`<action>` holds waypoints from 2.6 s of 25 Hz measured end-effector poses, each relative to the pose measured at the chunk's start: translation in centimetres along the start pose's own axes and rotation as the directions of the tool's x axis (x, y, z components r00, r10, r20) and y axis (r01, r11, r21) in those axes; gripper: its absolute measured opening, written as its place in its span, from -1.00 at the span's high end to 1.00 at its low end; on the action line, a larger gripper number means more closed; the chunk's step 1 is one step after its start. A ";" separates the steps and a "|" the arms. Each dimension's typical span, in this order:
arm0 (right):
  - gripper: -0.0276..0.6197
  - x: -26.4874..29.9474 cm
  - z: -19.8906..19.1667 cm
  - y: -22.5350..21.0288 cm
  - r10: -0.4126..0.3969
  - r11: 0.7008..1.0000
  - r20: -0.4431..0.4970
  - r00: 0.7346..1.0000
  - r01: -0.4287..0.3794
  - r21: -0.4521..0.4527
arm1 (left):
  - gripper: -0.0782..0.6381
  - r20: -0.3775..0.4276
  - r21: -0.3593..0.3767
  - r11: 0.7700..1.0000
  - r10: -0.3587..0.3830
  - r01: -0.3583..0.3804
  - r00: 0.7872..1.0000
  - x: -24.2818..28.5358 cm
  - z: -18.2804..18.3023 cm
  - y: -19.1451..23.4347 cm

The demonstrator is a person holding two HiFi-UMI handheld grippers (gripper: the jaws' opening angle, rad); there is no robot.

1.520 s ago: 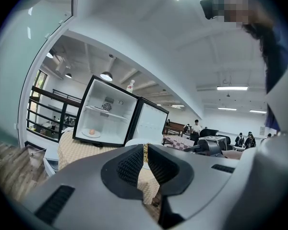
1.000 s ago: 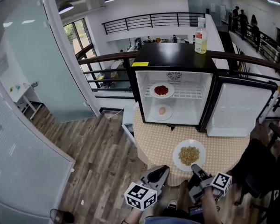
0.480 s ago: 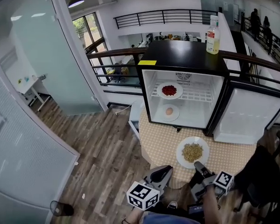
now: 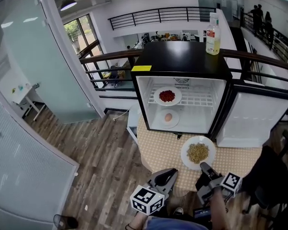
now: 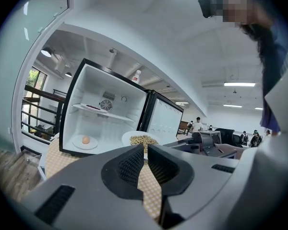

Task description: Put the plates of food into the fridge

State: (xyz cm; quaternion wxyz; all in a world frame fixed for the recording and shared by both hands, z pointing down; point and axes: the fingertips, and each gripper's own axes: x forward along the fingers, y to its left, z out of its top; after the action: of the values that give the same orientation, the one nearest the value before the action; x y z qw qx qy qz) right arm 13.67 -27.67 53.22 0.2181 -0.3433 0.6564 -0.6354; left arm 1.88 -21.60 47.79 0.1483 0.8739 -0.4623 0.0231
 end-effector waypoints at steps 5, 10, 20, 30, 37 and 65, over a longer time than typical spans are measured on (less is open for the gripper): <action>0.83 2.3 2.3 1.0 0.004 1.000 0.058 0.998 -0.003 -0.008 | 0.70 0.001 0.021 0.998 -0.058 0.058 0.998 2.7 1.5 1.8; 0.83 5.6 4.2 2.5 0.007 1.000 0.101 0.995 -0.005 -0.022 | 0.70 -0.001 0.044 0.993 -0.111 0.111 0.994 5.0 3.6 4.7; 0.83 13.6 8.6 6.7 0.024 1.000 0.239 0.971 -0.023 -0.006 | 0.70 -0.002 0.062 0.983 -0.174 0.174 0.985 8.4 6.6 10.7; 0.83 18.6 12.6 7.4 -0.039 0.999 0.377 0.926 0.022 0.049 | 0.70 -0.019 0.046 0.966 -0.252 0.253 0.967 9.8 6.9 13.2; 0.83 20.5 14.1 7.0 -0.076 0.997 0.417 0.905 0.055 0.063 | 0.70 -0.021 0.035 0.967 -0.253 0.254 0.967 9.7 7.0 14.8; 0.55 23.2 16.2 8.7 -0.281 0.780 0.401 0.872 0.451 -0.434 | 0.70 -0.024 0.018 0.975 -0.219 0.220 0.975 9.0 6.5 17.2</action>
State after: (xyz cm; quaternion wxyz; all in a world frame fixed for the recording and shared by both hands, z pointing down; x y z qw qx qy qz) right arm 8.29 -56.03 46.54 0.0904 -0.6076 0.6779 -0.4039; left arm -7.63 -39.72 47.29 0.1461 0.9208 -0.3610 0.0209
